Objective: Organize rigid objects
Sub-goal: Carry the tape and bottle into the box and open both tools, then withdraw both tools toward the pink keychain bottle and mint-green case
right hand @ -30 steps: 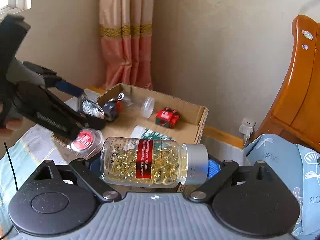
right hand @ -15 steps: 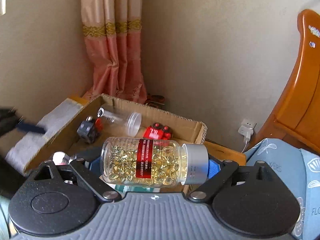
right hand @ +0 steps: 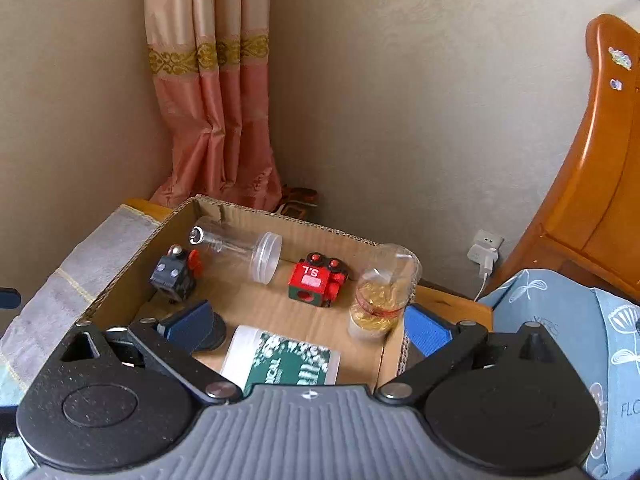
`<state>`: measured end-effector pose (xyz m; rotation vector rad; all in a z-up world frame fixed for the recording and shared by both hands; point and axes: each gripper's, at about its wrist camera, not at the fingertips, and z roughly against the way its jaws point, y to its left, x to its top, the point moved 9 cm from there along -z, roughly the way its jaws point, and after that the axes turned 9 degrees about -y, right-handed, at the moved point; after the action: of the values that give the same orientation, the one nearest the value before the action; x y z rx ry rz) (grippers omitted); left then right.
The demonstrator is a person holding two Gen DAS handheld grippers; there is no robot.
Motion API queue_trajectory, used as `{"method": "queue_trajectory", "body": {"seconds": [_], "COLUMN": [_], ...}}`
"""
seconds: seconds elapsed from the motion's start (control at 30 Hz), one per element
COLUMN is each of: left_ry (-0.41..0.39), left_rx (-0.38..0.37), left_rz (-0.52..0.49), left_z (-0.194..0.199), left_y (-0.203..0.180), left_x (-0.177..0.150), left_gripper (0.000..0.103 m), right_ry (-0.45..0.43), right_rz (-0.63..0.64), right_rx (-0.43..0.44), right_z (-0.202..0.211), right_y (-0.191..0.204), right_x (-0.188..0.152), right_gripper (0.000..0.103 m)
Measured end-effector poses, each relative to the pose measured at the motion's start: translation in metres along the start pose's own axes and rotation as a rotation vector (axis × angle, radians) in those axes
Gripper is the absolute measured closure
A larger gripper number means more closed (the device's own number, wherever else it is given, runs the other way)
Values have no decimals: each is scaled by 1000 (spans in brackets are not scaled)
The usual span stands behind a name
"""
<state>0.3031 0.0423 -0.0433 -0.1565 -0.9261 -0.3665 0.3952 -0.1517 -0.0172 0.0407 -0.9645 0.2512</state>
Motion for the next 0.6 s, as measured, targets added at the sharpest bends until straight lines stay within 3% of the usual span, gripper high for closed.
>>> {"method": "queue_trajectory", "body": {"seconds": [0.27, 0.6], "left_ry": [-28, -107], "left_rx": [-2, 89], "left_rz": [32, 50], "left_z": [35, 68], "left_y": [-6, -7], "left_x": [-9, -27], "left_gripper": [5, 2], "right_ry": [-27, -56], "right_rz": [14, -39], "right_rx": [-15, 12], "right_z": [49, 106], "right_y": [14, 38], "right_x": [-5, -34], "right_gripper": [0, 0]}}
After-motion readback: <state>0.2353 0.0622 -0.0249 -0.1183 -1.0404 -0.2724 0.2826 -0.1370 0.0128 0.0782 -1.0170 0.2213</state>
